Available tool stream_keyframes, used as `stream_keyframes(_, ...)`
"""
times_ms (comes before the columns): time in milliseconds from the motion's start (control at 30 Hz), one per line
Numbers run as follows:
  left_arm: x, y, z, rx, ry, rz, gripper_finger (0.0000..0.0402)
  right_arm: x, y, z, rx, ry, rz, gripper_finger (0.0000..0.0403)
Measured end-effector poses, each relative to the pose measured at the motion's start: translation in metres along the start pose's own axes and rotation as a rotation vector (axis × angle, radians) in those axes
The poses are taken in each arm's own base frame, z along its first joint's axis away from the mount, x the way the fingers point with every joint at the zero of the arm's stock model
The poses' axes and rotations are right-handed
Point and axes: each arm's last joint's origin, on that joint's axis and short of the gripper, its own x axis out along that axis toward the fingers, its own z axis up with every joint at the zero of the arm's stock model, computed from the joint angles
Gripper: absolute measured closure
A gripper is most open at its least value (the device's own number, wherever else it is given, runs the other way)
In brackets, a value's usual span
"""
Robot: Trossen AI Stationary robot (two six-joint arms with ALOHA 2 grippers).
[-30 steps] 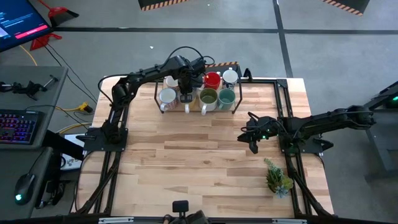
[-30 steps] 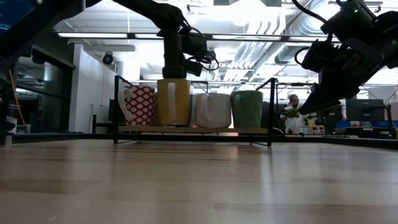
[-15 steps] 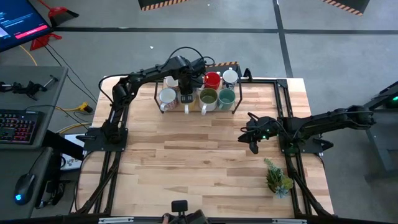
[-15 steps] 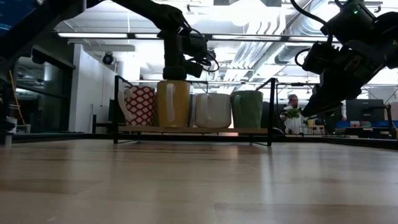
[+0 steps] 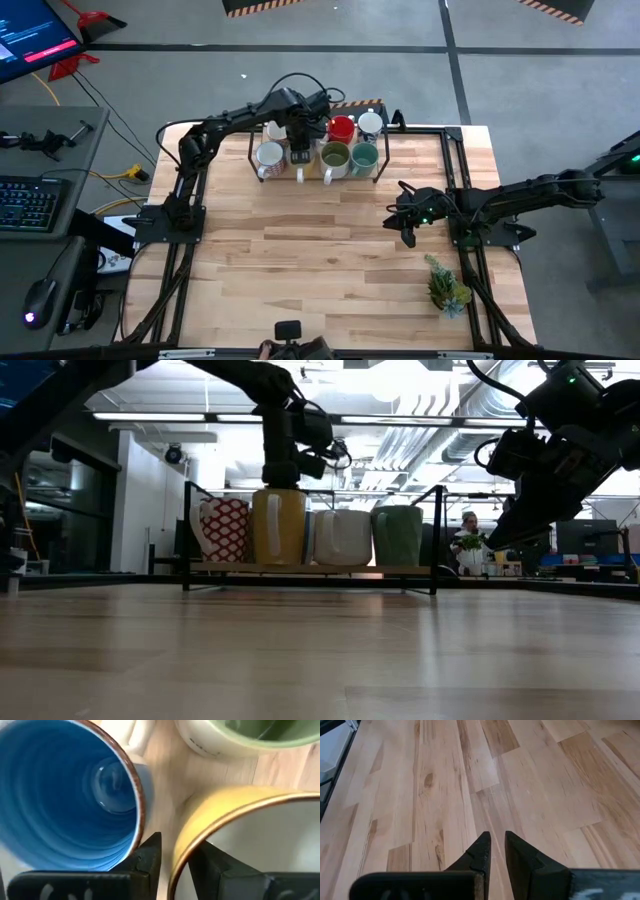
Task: Place coffee mugs
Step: Put the yellow mug on the shelf, then return to Home Position
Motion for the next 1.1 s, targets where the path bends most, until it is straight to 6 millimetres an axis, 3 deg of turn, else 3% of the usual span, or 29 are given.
stream_keyframes(367, -0.047, 0.008, 0.006, -0.014, -0.089, 0.058, 0.0304, 0.000, 0.000, 0.000, 0.000, 0.000, 0.000, 0.0368)
stream_keyframes(833, -0.099, 0.002, -0.010, -0.064, -0.067, 0.036, 0.0304, 0.000, 0.000, -0.001, -0.026, 0.004, -0.011, 0.0368)
stream_keyframes(933, -0.123, -0.007, -0.016, -0.026, -0.148, 0.013, 0.0304, 0.000, -0.002, -0.001, -0.025, -0.001, -0.040, 0.0368)
stream_keyframes(1100, -0.172, -0.040, -0.033, -0.008, -0.308, -0.077, 0.0304, 0.000, -0.005, -0.008, -0.044, 0.069, -0.087, 0.0368)
